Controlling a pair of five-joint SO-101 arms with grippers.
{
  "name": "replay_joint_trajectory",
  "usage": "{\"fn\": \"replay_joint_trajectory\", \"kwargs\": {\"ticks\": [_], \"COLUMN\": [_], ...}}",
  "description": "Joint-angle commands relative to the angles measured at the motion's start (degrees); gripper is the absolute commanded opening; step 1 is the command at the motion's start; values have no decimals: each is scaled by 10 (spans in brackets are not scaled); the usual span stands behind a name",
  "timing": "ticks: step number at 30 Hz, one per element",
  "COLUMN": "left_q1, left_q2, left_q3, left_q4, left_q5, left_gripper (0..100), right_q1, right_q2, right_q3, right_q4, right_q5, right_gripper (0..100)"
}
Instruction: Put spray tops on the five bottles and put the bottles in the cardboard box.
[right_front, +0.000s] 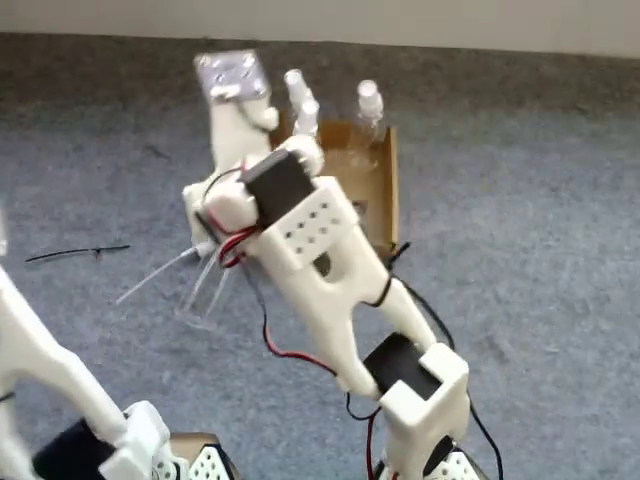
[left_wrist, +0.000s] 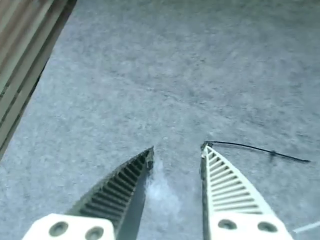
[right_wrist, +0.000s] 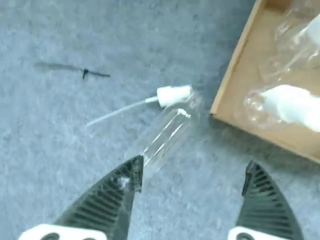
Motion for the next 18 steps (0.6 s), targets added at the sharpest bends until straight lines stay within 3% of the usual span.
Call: {"fn": "replay_joint_trajectory", "kwargs": {"ticks": [1,6,18], "left_q1": [-47,-92,-106], "left_q2": [61,129,162], "left_q3": [-96,-149,-86], "left_q4": [2,2,-126], "left_q5": [-26,-37,-44], "left_gripper": [155,155,155], "right_q1": [-44,-80,-68], "right_q2": [-6,-6,-6], "right_q3": [58,175,404], "right_q4": [-10,-96,-379], "right_q5": [-36,-96,-100], "right_gripper": [263,263,263]}}
